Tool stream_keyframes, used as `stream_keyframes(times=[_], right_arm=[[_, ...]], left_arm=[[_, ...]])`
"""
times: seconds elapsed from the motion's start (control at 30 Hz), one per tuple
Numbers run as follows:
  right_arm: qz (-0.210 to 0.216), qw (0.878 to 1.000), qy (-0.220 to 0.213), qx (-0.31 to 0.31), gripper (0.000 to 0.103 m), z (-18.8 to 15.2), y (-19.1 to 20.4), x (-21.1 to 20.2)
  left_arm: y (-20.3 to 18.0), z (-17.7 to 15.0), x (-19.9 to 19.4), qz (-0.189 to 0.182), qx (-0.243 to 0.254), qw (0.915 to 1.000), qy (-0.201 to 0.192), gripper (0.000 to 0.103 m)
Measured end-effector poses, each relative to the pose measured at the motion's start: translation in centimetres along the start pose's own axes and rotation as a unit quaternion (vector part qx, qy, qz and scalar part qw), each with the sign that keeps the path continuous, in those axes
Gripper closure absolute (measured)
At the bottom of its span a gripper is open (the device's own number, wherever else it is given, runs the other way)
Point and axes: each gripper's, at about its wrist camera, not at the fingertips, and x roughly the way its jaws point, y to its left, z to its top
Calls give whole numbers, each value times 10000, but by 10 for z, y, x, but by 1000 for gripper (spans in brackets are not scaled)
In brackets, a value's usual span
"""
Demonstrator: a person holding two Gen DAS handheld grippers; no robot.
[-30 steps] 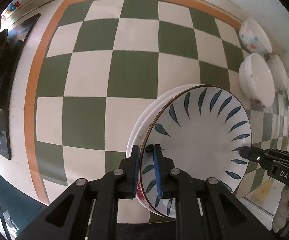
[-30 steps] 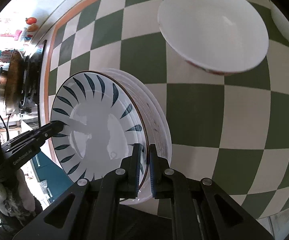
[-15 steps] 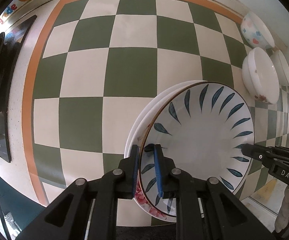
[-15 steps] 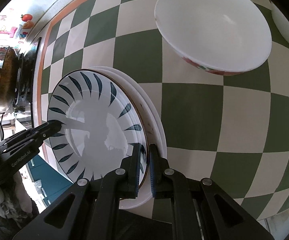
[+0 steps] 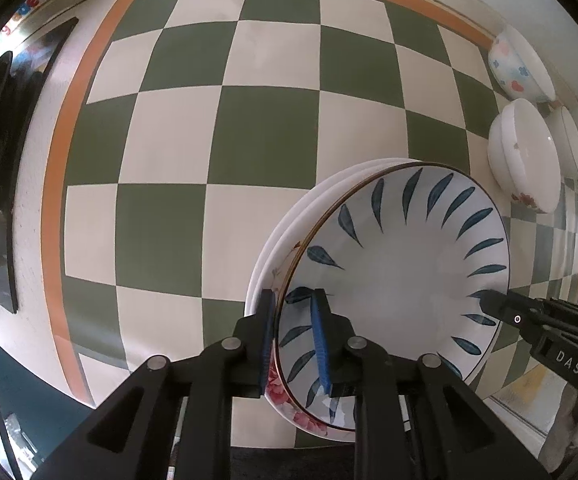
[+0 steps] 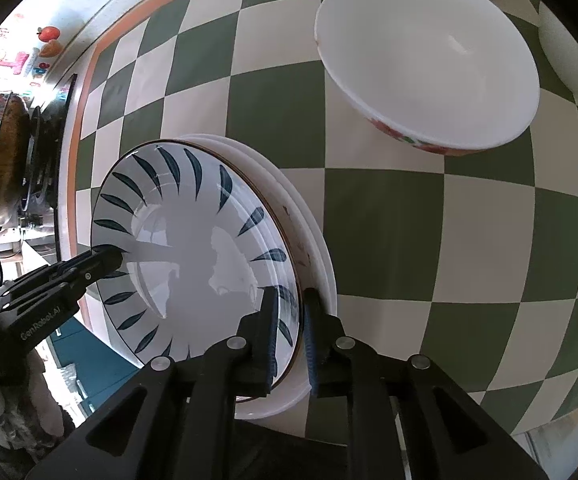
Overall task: Organize plates and bowls
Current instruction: 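Stack the blue-leaf plate onto the plates held by the right gripper, then lower the plate stack onto the table and open both grippers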
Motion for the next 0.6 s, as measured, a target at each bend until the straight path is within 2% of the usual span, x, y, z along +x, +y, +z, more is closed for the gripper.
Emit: stream_keyframes(times=[0.3, 0.6], right_arm=[[46, 10000, 38, -1, 87, -1, -2, -3], [113, 9999, 40, -77, 77, -3, 1, -6]], left_arm=[[2, -7, 12, -24, -174, 9998, 109, 86], [7, -16, 15, 74, -422, 9991, 66, 85]])
